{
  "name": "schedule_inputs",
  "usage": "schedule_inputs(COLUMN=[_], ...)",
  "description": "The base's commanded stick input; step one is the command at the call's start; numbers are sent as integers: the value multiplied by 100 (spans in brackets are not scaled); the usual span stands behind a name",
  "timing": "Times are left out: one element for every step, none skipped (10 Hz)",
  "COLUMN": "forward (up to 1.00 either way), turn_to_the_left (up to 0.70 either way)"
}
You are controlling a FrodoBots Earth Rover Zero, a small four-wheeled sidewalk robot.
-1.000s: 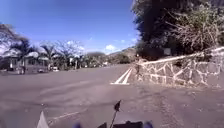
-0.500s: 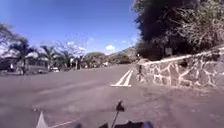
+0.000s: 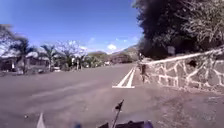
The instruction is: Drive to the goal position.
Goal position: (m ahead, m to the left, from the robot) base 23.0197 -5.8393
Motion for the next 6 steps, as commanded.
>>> schedule_inputs(forward=[50, 50, 50, 50, 50, 50], turn_to_the_left=[0, 0, 0, 0, 0, 0])
